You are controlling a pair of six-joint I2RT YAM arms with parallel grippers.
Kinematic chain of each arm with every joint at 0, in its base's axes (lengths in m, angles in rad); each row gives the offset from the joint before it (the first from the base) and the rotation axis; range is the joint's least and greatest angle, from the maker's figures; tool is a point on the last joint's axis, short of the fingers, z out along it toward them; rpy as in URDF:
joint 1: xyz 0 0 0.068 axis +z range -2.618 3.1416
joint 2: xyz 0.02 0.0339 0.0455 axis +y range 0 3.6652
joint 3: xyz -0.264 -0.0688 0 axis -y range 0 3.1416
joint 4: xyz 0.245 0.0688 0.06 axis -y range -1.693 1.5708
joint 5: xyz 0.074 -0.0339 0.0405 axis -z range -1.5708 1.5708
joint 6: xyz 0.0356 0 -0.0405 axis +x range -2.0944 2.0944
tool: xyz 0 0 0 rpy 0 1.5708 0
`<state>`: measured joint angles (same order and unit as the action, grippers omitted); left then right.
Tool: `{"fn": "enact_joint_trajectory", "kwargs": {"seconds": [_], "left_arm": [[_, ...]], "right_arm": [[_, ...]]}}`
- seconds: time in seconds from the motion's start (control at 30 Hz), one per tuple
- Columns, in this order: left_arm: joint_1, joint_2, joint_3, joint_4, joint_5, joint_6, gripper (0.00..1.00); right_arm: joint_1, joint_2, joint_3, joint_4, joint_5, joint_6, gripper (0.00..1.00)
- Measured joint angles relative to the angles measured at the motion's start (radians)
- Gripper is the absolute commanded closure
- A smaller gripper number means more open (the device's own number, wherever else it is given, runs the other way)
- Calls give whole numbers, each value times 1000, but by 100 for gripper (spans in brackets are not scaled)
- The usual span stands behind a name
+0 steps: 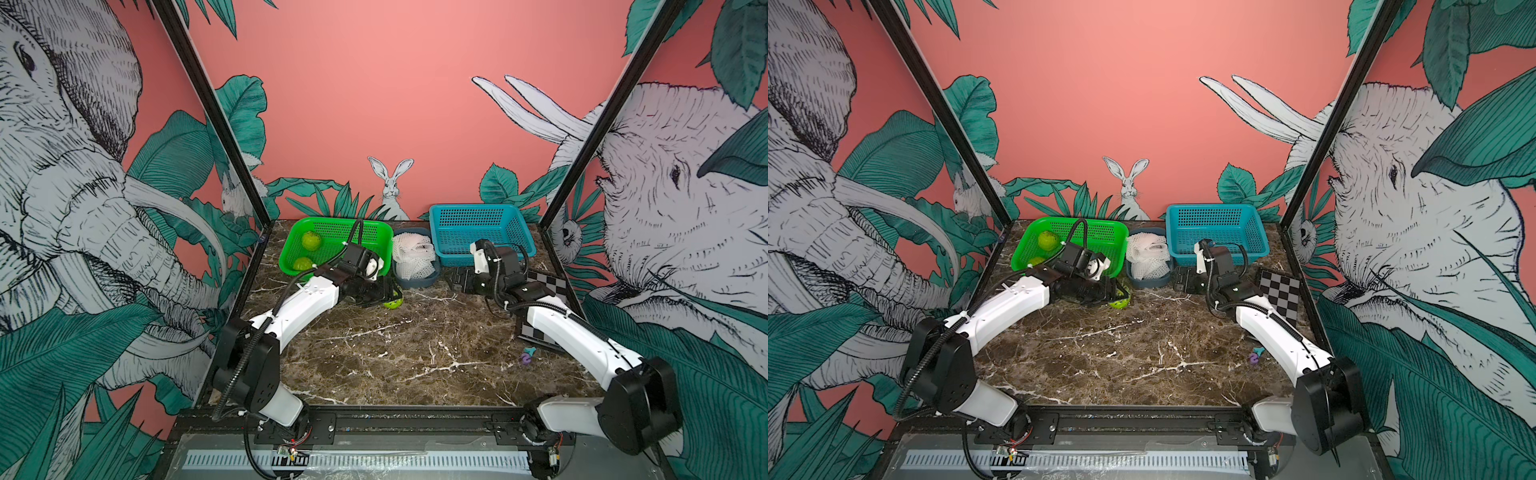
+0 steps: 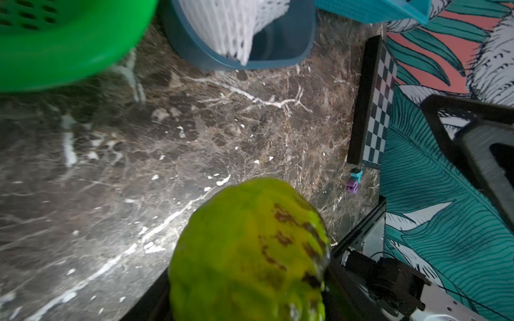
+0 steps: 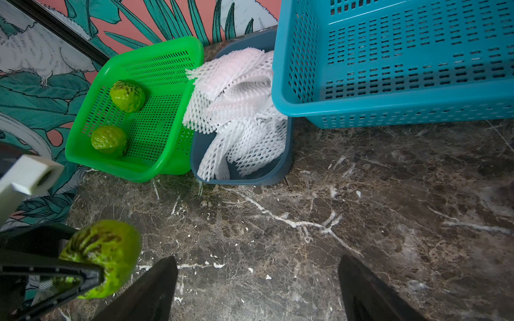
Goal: Sleeve custard apples in foam nets
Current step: Place the custard apple at the center of the board.
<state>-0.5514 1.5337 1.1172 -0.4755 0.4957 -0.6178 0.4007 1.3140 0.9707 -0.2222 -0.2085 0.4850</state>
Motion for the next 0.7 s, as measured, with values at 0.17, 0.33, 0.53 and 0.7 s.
{"fn": "enact_joint_trajectory", "kwargs": {"seconds": [0.17, 0.33, 0.53, 0.7], "left_arm": [[-69, 37, -46, 106, 32, -45, 34], [-119, 114, -53, 168, 46, -63, 33], [-152, 205, -53, 214, 50, -71, 33], [-171, 256, -53, 228, 50, -71, 31]], "right_arm": [[0, 2, 0, 0, 0, 0, 7], [1, 2, 0, 0, 0, 0, 7], [3, 5, -3, 0, 9, 0, 7], [5, 12, -3, 0, 11, 0, 7]]}}
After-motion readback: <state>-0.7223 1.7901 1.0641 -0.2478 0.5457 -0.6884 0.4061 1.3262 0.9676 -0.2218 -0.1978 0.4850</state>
